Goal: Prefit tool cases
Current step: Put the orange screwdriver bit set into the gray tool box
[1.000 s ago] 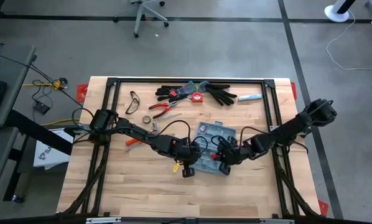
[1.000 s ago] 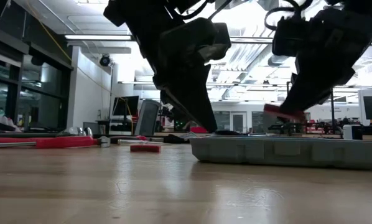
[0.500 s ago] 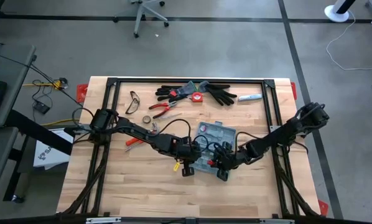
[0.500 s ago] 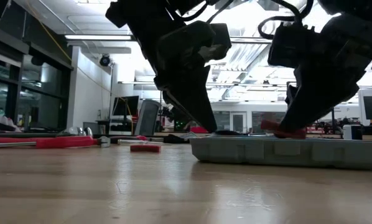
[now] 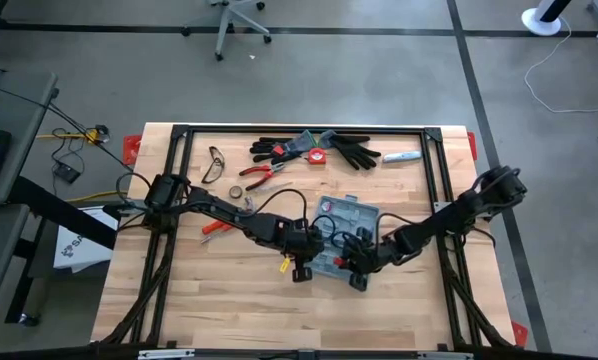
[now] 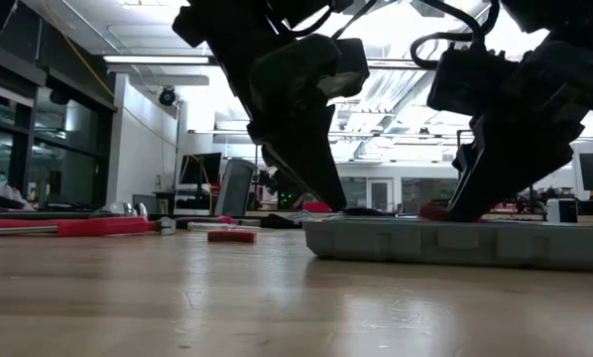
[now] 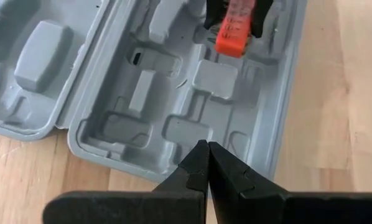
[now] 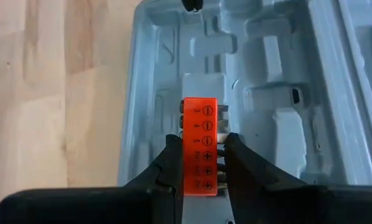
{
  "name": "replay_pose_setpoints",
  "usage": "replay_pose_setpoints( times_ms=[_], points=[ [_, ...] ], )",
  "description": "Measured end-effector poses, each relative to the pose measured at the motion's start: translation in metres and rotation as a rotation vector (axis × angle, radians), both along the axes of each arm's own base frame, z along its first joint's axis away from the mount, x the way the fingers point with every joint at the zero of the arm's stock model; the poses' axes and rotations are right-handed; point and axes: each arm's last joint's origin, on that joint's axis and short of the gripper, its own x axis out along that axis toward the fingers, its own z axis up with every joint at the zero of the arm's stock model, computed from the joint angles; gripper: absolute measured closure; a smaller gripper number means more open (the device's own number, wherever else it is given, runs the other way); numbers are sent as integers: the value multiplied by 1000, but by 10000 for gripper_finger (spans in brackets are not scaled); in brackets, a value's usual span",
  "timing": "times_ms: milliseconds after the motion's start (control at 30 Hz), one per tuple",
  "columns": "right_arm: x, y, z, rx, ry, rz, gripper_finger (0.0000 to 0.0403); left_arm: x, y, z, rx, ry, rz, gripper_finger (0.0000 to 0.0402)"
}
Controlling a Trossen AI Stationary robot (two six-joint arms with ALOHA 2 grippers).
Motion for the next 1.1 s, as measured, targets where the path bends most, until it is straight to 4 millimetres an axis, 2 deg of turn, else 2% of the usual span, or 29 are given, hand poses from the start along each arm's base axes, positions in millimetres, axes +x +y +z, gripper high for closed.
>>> replay_pose_setpoints(
  times_ms=[333, 533, 667, 1100],
  points=[
    [2, 3, -9, 7, 12, -16, 328, 2, -1, 1, -11, -23, 2, 401],
    [2, 3, -10, 6, 19, -14, 328, 15, -4, 13, -81, -200, -40, 401],
    [2, 3, -10, 6, 22, -12, 328, 24, 0, 18, -118, -292, -56, 401],
    [1, 3, -10, 15, 30, -5, 328, 33, 10, -22, -183, -216, -126, 401]
  ],
)
